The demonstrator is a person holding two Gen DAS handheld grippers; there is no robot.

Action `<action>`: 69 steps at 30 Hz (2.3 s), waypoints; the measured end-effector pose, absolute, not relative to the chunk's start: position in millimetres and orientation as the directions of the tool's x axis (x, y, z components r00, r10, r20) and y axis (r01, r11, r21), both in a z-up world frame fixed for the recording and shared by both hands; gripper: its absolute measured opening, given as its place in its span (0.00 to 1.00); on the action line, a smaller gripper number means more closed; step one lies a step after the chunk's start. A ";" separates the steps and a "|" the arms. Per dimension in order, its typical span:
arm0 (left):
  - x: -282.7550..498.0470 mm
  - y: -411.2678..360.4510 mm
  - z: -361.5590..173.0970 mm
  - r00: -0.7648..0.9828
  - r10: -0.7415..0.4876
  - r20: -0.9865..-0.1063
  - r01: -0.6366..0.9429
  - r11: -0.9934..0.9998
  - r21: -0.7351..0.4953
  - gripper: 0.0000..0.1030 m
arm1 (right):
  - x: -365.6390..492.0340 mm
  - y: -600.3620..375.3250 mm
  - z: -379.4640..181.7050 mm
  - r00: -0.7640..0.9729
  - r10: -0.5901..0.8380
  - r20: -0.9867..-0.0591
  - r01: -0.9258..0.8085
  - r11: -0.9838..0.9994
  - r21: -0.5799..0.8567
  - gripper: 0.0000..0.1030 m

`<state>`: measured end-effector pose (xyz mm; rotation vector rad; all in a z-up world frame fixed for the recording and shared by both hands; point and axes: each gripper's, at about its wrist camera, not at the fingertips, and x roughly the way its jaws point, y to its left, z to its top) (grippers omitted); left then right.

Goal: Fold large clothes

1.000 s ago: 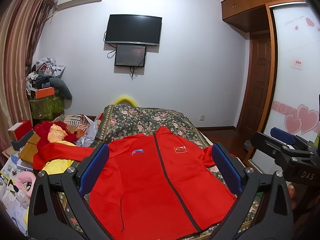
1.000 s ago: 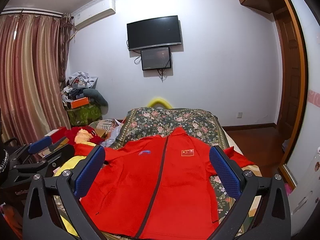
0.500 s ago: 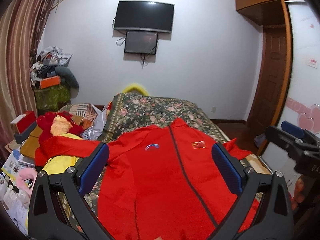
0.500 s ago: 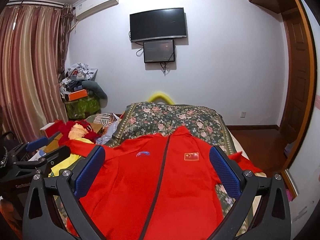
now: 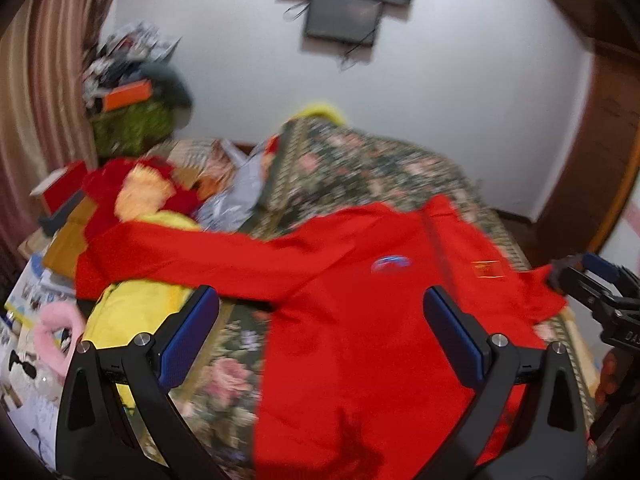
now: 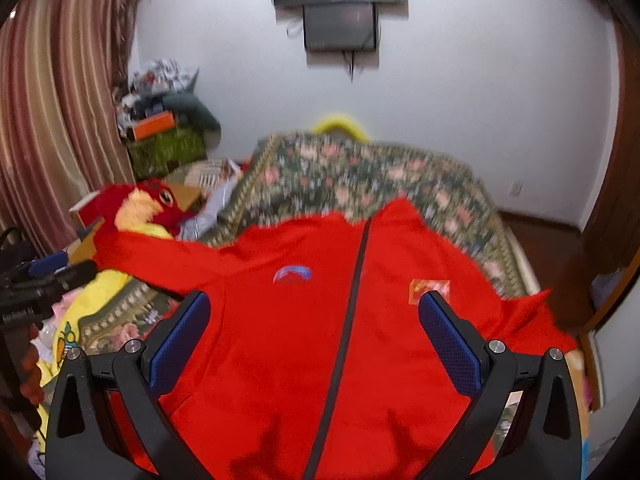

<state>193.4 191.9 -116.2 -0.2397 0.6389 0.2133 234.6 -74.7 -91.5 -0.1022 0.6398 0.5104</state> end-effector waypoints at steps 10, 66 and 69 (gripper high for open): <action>236.8 324.3 -195.8 0.641 0.089 -0.762 -0.435 0.860 -0.265 1.00 | 308.4 -79.6 -152.0 0.550 0.329 -0.768 -0.348 0.926 0.147 1.00; 376.4 291.5 -78.0 0.815 -0.103 -0.570 -0.238 0.838 -0.492 0.05 | 338.5 -170.9 -139.8 0.530 0.358 -0.769 -0.270 0.931 0.247 1.00; 400.1 242.7 -83.1 0.793 -0.150 -0.591 -0.174 0.873 -0.456 0.05 | 337.3 -173.9 -147.4 0.522 0.319 -0.791 -0.280 0.940 0.194 1.00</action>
